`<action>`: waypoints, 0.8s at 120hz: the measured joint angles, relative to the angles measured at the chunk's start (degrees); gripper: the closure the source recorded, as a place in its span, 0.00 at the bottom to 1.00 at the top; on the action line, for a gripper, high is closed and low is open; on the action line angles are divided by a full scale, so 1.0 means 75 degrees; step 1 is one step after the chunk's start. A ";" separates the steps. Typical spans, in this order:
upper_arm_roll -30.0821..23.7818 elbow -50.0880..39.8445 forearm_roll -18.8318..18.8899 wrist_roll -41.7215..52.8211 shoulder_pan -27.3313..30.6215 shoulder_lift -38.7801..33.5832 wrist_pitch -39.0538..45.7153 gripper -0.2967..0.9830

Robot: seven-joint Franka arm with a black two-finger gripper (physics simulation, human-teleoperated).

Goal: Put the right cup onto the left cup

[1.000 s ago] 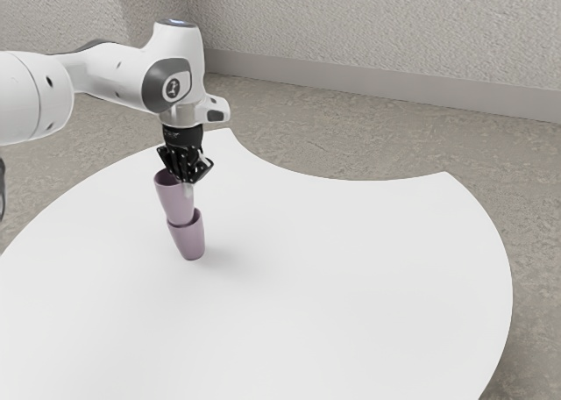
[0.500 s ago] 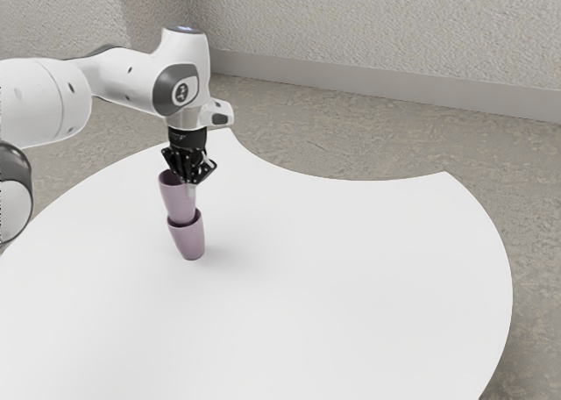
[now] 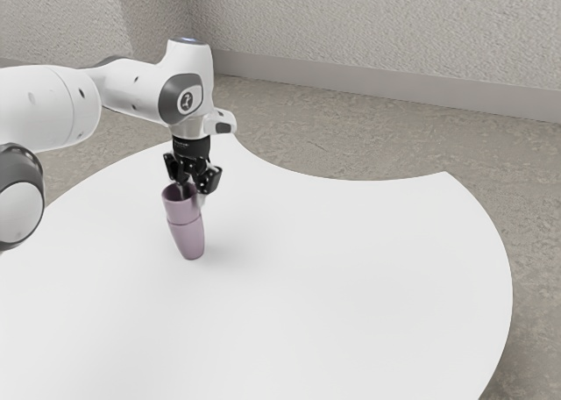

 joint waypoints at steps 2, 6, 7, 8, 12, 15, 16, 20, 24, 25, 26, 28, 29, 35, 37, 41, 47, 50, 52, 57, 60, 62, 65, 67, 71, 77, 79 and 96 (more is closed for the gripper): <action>0.0000 0.0000 -0.0004 0.0000 0.0000 -0.0006 -0.0014 0.56; 0.0003 0.0000 -0.0010 -0.0001 -0.0004 -0.0031 -0.0046 0.52; 0.0002 0.0000 -0.0012 -0.0001 -0.0006 -0.0038 -0.0054 0.51; 0.0002 0.0000 -0.0013 -0.0001 -0.0008 -0.0046 -0.0063 0.50; 0.0001 0.0000 -0.0017 -0.0002 -0.0023 -0.0114 -0.0098 0.47; 0.0001 -0.0001 -0.0020 -0.0003 -0.0039 -0.0192 -0.0128 0.45; 0.0000 0.0000 -0.0020 -0.0004 -0.0044 -0.0220 -0.0138 0.44; -0.0005 0.0000 -0.0023 -0.0005 -0.0066 -0.0340 -0.0182 0.41; -0.0019 -0.0005 -0.0025 -0.0007 -0.0079 -0.0470 -0.0226 0.39; -0.0023 -0.0008 -0.0025 -0.0008 -0.0082 -0.0505 -0.0238 0.39; -0.0026 -0.0010 -0.0026 -0.0008 -0.0085 -0.0535 -0.0249 0.38; -0.0042 -0.0016 -0.0026 -0.0009 -0.0087 -0.0603 -0.0272 0.37; -0.0054 -0.0024 -0.0027 -0.0009 -0.0087 -0.0647 -0.0283 0.37; -0.0107 -0.0065 -0.0042 -0.0012 -0.0097 -0.0869 -0.0352 0.34; -0.0121 -0.0081 -0.0056 -0.0013 -0.0100 -0.0945 -0.0377 0.33; -0.0142 -0.0113 -0.0081 -0.0015 -0.0109 -0.1076 -0.0427 0.32; -0.0159 -0.0166 -0.0128 -0.0017 -0.0148 -0.1263 -0.0501 0.30; -0.0161 -0.0190 -0.0155 -0.0019 -0.0180 -0.1356 -0.0540 0.29; -0.0162 -0.0202 -0.0171 -0.0020 -0.0203 -0.1406 -0.0564 0.29; -0.0163 -0.0256 -0.0202 -0.0022 -0.0273 -0.1559 -0.0627 0.28; -0.0163 -0.0316 -0.0218 -0.0023 -0.0321 -0.1661 -0.0661 0.27; -0.0164 -0.0379 -0.0227 -0.0024 -0.0354 -0.1743 -0.0681 0.27; -0.0164 -0.0480 -0.0239 -0.0025 -0.0404 -0.1881 -0.0709 0.26; -0.0164 -0.0539 -0.0246 -0.0026 -0.0435 -0.1961 -0.0726 0.26; -0.0164 -0.0625 -0.0259 -0.0031 -0.0503 -0.2119 -0.0772 0.26; -0.0164 -0.0694 -0.0270 -0.0046 -0.0620 -0.2326 -0.0863 0.25; -0.0164 -0.0725 -0.0273 -0.0052 -0.0659 -0.2394 -0.0889 0.25; -0.0099 -0.0828 -0.0282 -0.0133 -0.0947 -0.2730 -0.1124 0.24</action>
